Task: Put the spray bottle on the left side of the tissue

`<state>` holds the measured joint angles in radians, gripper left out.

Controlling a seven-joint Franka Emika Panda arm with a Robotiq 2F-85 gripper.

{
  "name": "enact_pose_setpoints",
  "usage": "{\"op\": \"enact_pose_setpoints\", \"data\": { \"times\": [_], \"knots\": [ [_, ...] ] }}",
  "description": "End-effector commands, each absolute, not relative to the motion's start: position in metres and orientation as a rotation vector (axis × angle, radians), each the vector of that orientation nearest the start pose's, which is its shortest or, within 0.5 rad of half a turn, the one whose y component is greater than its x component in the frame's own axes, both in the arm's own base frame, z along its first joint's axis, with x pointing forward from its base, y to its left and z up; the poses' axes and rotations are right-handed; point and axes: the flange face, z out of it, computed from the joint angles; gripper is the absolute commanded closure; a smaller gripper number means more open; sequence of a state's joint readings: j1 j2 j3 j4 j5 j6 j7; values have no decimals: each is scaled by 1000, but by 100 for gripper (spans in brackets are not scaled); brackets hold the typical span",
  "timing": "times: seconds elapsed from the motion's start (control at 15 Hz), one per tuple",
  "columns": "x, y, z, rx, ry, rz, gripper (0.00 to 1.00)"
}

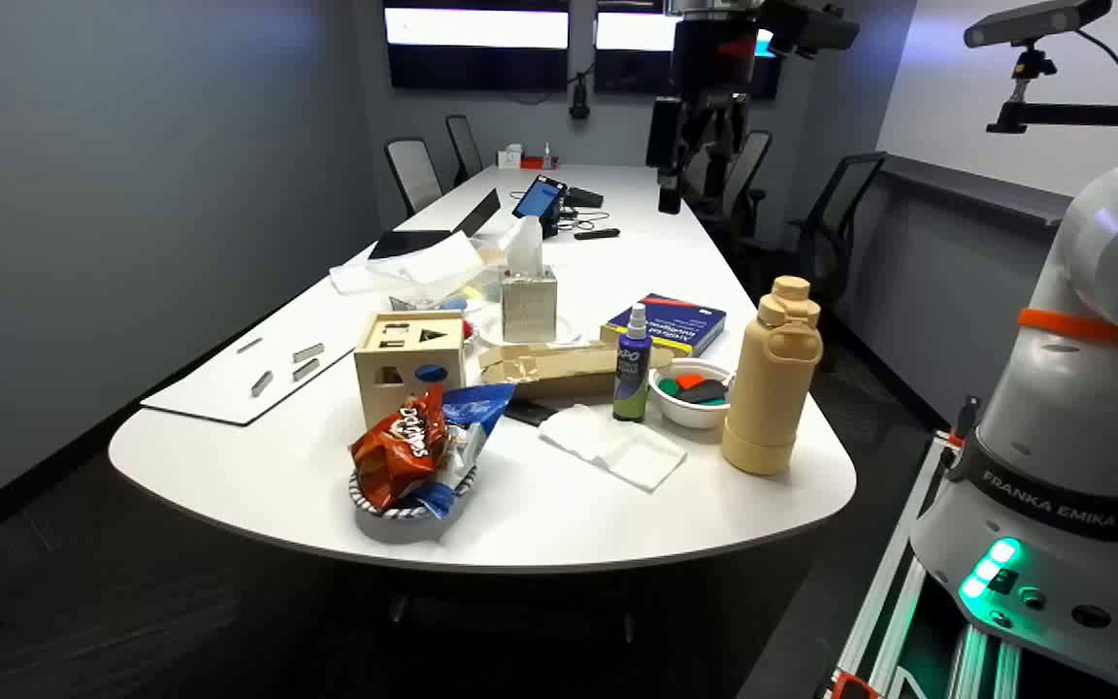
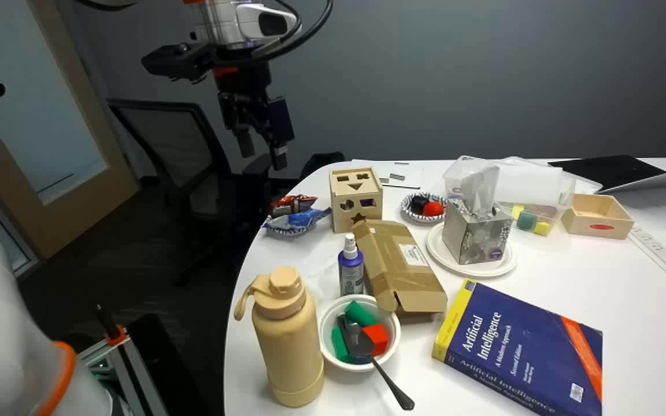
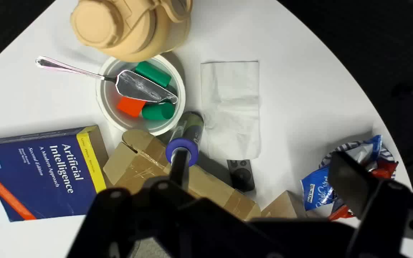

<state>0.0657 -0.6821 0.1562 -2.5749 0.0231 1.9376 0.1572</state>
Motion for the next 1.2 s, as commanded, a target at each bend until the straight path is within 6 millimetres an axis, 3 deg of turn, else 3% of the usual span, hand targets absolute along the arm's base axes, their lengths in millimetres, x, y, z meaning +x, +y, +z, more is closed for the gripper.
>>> {"op": "enact_pose_setpoints", "data": {
  "times": [0.0,0.2,0.33,0.73,0.93,1.13],
  "knots": [
    [340,81,482,-3209,-39,-82,0],
    [344,83,480,-3211,-46,-80,0],
    [365,86,467,-3231,-46,-54,0],
    [439,85,395,-3232,-6,-48,0],
    [463,70,379,-3235,81,-58,0],
    [471,46,383,-3236,211,-47,0]
  ]
}}
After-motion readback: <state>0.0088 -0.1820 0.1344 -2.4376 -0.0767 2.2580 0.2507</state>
